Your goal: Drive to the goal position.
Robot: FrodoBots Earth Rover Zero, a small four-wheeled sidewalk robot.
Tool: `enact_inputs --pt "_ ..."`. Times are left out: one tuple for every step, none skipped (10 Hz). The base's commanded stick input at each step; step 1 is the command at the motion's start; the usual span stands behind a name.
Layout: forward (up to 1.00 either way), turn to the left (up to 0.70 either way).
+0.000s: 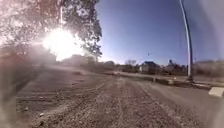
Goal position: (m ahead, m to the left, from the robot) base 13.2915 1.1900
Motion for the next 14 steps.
enact_inputs --pt "0.50 0.00" --pt "0.50 0.00" --pt "0.50 0.00" --pt "0.50 0.00" --pt "0.50 0.00" --pt "0.50 0.00" --pt "0.50 0.00" --pt "0.50 0.00" --pt "0.50 0.00" --pt "0.50 0.00" --pt "0.50 0.00" --pt "0.50 0.00" --pt "0.50 0.00" --pt "0.50 0.00"
